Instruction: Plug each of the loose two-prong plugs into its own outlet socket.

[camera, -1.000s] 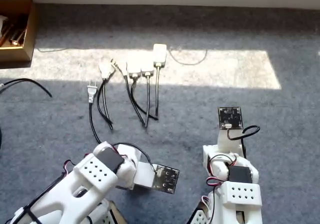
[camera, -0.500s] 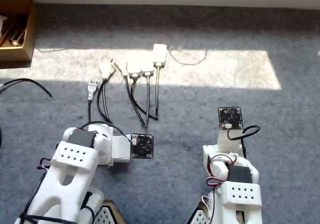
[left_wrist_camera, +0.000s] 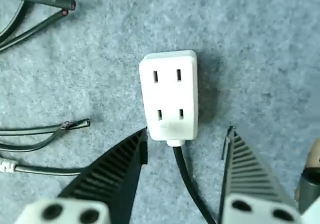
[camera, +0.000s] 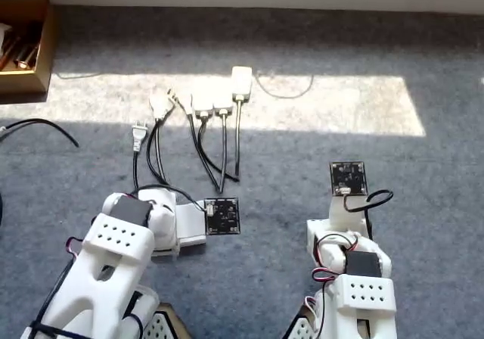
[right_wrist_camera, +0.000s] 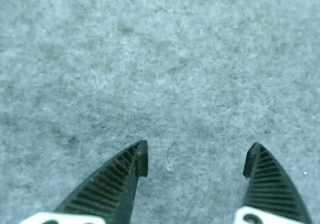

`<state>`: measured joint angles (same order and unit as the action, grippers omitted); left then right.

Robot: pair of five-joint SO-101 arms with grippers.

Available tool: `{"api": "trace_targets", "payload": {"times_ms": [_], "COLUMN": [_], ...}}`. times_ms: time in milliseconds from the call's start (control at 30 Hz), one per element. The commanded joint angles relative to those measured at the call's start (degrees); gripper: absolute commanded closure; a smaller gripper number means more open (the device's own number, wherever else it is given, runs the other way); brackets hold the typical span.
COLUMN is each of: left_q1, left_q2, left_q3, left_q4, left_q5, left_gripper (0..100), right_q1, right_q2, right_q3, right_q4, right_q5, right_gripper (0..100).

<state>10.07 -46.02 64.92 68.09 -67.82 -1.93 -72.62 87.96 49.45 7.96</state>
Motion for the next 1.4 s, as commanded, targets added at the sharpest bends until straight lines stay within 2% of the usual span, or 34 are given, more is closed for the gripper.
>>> {"api": "trace_targets", "payload": {"times_ms": [0,100,233,400,500,567,633,733,900,1067,1167,1367], "left_q1": [0.8,-2.4,-11.0,-17.4,-22.1,-26.3,-29.0,-29.4,-29.2,-28.2,-27.8,-24.4], "left_q2": [-0.7,-0.7,-0.7,-0.7,-0.2,0.5,3.9,15.3,40.0,60.5,69.2,77.6], "left_q3": [-4.5,-10.6,-21.1,-30.3,-32.0,-29.9,-27.0,-28.4,-45.1,-62.2,-69.1,-75.6], "left_q4": [4.3,6.3,6.4,5.9,-1.7,-9.2,-16.3,-19.3,-18.8,-11.3,-8.4,-5.0], "left_q5": [0.3,0.4,0.9,9.7,19.3,28.0,33.1,36.0,42.5,45.7,45.8,45.5], "left_gripper": [74,74,74,74,74,74,74,74,74,74,75,86], "right_q1": [-0.4,-0.4,-0.4,-0.4,-0.4,-0.4,-0.4,-0.4,-0.4,-0.4,-0.4,-0.4], "right_q2": [-0.7,-0.7,-0.7,-0.7,-0.7,-0.7,-0.7,-0.7,-0.7,-0.7,-0.7,-0.7], "right_q3": [-0.1,-0.1,-0.1,-0.1,-0.1,-0.1,-0.1,-0.1,-0.1,-0.1,-0.2,-0.4], "right_q4": [-0.9,-0.9,-0.9,-0.9,-0.9,-0.9,-0.9,-0.8,-0.8,-0.8,-0.8,-0.8], "right_q5": [0.6,0.6,0.6,0.6,0.6,0.6,0.6,0.6,0.6,2.1,2.8,2.9], "right_gripper": [69.7,69.7,69.7,69.7,69.7,69.7,69.7,69.7,69.7,69.7,69.7,69.7]}}
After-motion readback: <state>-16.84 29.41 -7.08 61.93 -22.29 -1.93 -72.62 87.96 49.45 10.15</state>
